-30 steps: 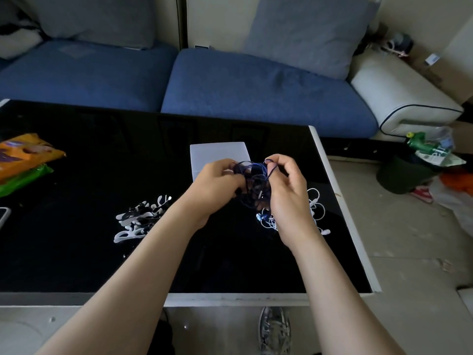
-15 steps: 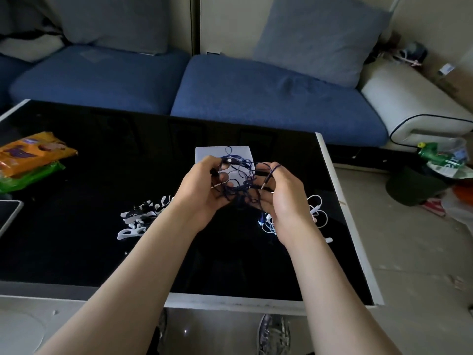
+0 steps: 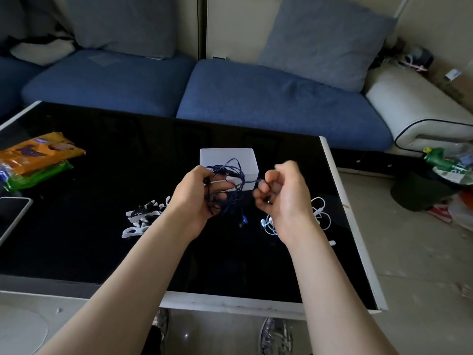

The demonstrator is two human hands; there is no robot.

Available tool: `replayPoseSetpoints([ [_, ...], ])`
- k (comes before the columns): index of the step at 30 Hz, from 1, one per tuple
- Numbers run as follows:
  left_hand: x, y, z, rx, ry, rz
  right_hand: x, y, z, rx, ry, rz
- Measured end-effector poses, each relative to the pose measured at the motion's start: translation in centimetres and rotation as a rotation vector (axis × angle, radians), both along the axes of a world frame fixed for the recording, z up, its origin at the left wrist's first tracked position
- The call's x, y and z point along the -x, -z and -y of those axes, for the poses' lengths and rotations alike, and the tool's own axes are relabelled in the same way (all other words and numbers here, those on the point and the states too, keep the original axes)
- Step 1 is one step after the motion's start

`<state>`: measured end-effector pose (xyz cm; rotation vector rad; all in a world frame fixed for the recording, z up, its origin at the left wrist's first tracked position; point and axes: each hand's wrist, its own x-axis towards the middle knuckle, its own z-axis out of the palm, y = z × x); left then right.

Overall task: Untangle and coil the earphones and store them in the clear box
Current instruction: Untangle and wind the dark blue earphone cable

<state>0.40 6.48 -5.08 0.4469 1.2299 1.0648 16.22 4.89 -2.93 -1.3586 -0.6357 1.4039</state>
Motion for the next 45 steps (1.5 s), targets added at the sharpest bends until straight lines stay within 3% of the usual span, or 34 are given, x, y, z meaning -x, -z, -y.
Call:
replayPoseSetpoints([
  [4,0.5,-0.3,-0.5,-0.081,-0.026,-0.088,-0.9,0.3,0.0,-0.048,-0.201,0.463],
  [7,0.6,-0.7,-0.6,-0.160,-0.009,-0.113,-1.2,0.7,0.3,-0.084,-0.266,0.614],
  [13,-0.3,-1.6,-0.1,-0.243,0.115,-0.032,-0.6,2.0,0.0,-0.069,-0.350,0.647],
  [19,0.7,-1.4,0.4,-0.421,0.377,-0.414,-0.2,0.5,0.2,-0.259,-0.394,0.438],
  [24,1.1,-0.8,0.4,-0.489,0.321,-0.589,-0.6,1.7,-0.1,-0.290,-0.202,0.603],
  [31,1.6,0.0,0.1,-0.431,0.173,-0.561,-0.5,1.9,-0.4,-0.361,-0.053,0.569],
  [40,2.2,0.3,0.0,-0.402,0.250,-1.062,0.0,1.9,-0.5,-0.332,-0.056,0.593],
  [42,2.4,0.3,0.3,-0.388,0.171,-1.229,0.2,1.7,-0.2,-0.286,-0.106,0.573],
  [45,3.4,0.4,0.3,-0.439,-0.057,-1.317,0.3,0.8,0.0,-0.206,-0.130,0.505],
])
